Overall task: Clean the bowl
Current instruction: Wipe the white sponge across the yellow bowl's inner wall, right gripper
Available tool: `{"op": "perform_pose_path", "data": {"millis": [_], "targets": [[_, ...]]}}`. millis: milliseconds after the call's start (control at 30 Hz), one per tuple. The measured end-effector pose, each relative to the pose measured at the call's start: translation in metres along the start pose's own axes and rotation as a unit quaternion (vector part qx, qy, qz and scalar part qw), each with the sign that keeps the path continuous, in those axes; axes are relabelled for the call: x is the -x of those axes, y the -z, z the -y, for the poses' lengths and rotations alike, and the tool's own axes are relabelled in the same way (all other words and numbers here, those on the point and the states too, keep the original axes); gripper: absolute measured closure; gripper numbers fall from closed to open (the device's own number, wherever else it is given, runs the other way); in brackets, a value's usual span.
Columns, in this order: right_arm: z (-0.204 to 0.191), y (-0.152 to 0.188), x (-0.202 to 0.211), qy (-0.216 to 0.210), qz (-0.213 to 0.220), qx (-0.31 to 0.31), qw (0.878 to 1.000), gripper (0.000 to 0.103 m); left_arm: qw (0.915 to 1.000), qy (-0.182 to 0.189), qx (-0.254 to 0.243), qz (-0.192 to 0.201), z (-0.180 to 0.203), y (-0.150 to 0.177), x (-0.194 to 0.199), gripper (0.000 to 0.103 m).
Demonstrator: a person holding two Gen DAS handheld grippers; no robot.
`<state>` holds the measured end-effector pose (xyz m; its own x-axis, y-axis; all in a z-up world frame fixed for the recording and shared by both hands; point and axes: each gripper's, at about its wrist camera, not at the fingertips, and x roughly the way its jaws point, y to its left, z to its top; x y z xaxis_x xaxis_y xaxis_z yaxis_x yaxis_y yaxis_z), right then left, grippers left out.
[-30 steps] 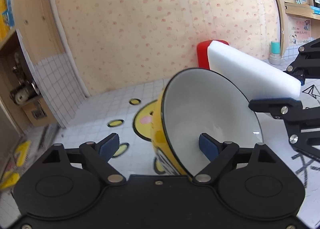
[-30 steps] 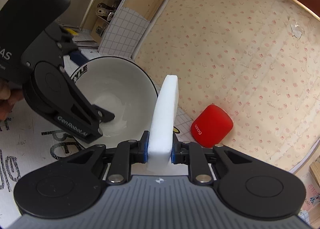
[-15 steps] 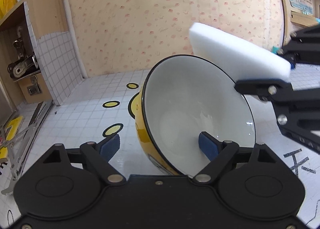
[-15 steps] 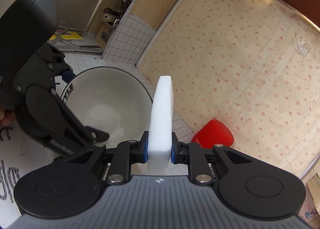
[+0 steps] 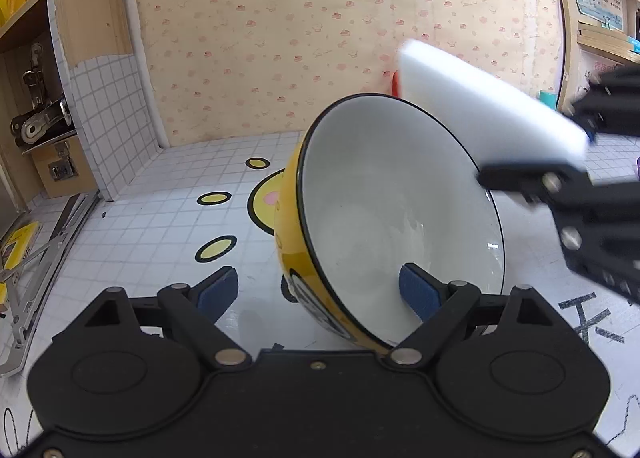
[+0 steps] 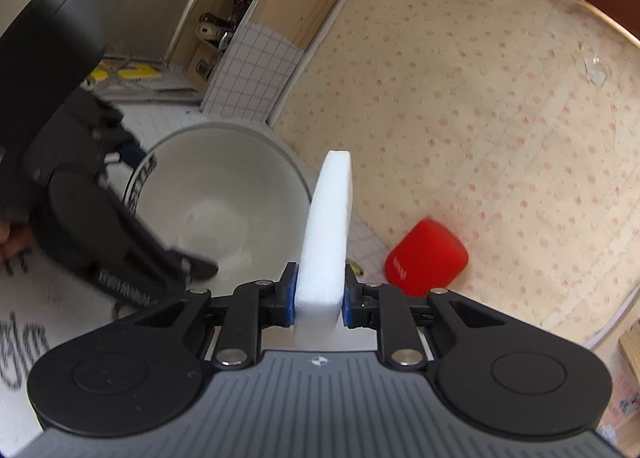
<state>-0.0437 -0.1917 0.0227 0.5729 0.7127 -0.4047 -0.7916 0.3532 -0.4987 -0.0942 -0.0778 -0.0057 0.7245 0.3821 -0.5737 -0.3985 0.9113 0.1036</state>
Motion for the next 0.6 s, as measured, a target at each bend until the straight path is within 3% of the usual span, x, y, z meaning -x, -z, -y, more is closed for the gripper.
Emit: {"op": "perform_pose_path", "data": {"millis": [600], "targets": [[-0.002,0.020,0.007,-0.015,-0.015,-0.015,1.000,0.080,0.9999,-0.013,0.004,0.008,-0.013,-0.005,0.001,0.012]]}}
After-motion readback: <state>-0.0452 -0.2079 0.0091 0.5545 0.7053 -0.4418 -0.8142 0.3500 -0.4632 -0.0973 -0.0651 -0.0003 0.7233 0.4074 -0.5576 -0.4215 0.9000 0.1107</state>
